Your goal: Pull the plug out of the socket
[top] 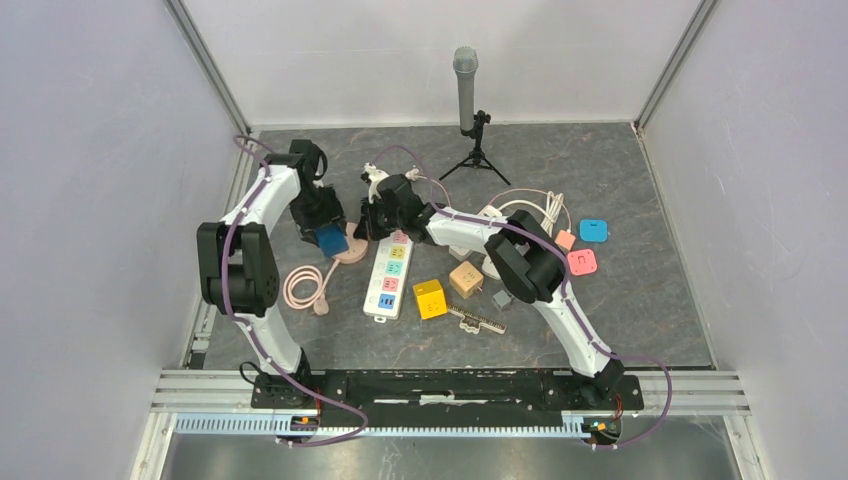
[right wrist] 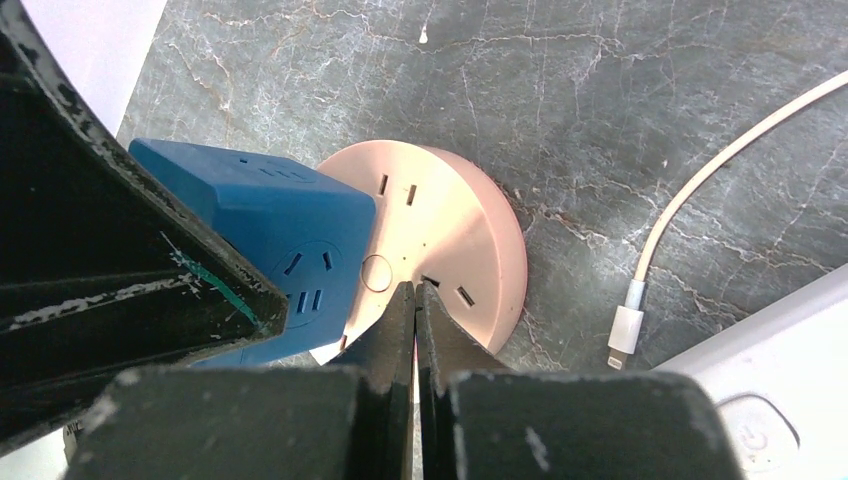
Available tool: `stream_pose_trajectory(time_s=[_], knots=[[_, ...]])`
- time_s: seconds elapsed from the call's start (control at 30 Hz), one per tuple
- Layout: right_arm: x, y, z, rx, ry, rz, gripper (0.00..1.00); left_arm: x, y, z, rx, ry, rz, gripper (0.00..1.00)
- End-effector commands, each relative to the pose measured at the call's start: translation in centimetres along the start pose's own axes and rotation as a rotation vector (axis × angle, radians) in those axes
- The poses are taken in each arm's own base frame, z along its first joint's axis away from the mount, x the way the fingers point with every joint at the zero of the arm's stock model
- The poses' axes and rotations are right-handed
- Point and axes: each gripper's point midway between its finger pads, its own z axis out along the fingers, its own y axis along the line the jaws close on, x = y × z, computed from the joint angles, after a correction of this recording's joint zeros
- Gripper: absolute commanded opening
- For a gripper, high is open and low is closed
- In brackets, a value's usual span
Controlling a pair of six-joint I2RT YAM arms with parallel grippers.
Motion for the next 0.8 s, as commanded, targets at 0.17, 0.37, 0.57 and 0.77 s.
stream_pose_trajectory(time_s=[0.17, 0.37, 0.57, 0.77], knots=[[12.4, -7.0, -0.4, 0.257, 0.352, 0.023, 0.00, -2.1, -4.1, -3.5, 0.260, -0.053, -0.011, 0.20], [12.6, -6.8, -0.2, 0.256, 0.365, 0.011, 0.00, -1.8, -4.5, -0.6, 0.150, -0.093, -0.046, 0.13], [13.1, -7.4, -0.5, 0.292, 0.379, 0.014, 0.00, -1.9, -3.4, -1.0, 0.085, -0.111, -0.016, 0.12], [13.2, -8.0, -0.8, 0.314, 0.385, 0.020, 0.00, -2.2, -4.5, -4.0, 0.266, -0.052, 0.034, 0.12]])
